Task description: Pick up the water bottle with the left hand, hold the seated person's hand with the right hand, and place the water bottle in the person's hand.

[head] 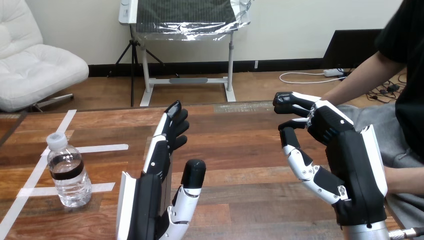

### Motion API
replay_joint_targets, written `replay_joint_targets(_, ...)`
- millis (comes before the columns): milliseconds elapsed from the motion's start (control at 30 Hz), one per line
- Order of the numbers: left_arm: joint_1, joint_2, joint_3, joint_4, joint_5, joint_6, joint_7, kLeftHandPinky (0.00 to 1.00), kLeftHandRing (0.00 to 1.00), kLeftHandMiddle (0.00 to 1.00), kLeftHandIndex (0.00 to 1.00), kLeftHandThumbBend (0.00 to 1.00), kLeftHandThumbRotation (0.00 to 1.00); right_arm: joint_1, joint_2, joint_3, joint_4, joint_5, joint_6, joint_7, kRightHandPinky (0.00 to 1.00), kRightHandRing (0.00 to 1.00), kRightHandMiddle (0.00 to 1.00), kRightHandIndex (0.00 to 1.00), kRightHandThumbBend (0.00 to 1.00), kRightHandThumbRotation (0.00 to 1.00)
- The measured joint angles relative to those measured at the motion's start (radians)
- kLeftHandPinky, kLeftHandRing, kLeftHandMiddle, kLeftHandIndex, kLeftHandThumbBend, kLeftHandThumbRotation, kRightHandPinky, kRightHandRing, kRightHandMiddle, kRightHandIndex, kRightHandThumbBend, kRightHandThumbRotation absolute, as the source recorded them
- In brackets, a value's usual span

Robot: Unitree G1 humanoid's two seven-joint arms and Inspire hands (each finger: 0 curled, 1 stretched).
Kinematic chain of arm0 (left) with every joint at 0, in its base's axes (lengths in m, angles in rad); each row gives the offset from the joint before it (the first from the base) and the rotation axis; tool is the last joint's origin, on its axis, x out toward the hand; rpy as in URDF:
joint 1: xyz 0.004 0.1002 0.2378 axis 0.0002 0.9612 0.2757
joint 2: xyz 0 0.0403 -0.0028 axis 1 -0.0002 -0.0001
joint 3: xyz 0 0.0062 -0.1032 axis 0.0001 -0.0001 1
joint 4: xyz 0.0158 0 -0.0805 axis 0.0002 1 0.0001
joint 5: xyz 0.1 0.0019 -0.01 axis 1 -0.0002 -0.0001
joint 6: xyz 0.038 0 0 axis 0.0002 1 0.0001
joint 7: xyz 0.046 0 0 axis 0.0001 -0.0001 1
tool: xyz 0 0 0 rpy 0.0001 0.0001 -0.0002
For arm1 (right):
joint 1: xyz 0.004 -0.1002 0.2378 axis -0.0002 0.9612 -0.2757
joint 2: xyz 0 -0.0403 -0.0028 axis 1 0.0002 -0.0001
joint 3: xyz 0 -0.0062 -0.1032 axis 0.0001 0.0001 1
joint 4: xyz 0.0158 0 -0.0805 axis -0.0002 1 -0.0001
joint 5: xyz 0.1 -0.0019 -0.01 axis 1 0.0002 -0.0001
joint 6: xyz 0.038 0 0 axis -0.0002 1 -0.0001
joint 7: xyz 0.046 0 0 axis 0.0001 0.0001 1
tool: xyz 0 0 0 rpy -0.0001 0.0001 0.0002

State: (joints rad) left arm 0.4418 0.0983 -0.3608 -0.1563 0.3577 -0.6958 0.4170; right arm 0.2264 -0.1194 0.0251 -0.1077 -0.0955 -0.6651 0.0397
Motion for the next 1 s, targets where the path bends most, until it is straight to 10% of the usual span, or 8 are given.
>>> replay_joint_targets(533,0.0,-0.002,0.062,-0.036,0.055,0.006,0.025,0.84,0.89,0.91,0.93,0.43,0.8,0.0,0.0,0.0,0.0,0.0,0.0,0.0,0.57,0.72,0.77,0.68,0.28,0.09)
replay_joint_targets(1000,-0.017,-0.006,0.244,-0.184,0.22,0.066,0.132,0.92,0.93,0.92,0.92,0.55,0.54,0.0,0.001,0.0,0.0,-0.001,0.0,0.0,0.57,0.72,0.77,0.68,0.28,0.12)
